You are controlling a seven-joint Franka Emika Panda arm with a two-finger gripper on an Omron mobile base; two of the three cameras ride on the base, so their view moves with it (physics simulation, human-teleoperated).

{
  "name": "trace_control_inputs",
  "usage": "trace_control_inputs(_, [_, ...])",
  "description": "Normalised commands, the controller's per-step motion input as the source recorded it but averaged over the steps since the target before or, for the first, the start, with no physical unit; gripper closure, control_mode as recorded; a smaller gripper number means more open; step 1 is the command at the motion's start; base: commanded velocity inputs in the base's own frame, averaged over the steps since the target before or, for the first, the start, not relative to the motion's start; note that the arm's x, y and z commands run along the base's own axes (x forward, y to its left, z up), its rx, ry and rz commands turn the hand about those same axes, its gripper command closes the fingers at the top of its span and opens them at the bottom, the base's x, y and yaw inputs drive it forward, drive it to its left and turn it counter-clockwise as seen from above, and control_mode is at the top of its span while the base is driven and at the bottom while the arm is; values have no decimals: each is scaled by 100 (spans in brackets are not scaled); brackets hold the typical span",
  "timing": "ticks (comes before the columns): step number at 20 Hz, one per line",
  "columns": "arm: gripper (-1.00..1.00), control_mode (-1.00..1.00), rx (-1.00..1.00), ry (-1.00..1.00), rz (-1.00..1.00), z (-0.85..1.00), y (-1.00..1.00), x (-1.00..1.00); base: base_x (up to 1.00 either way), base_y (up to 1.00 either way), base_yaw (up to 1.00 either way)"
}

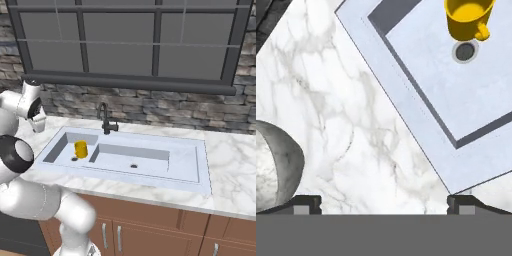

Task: Pick the mug and place it in the sink. Pick the bowl and place it in the open cabinet and then close the cabinet.

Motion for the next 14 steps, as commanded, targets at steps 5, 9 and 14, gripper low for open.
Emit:
trace_control_inputs(5, [-100, -100, -5, 1, 27, 51, 71, -1, 0, 0, 0])
trace_control_inputs(9, [-100, -100, -25, 0, 14, 33, 58, 0, 0, 0, 0])
trace_control_inputs(14, [-100, -100, -7, -2, 1, -5, 42, 0, 0, 0, 0])
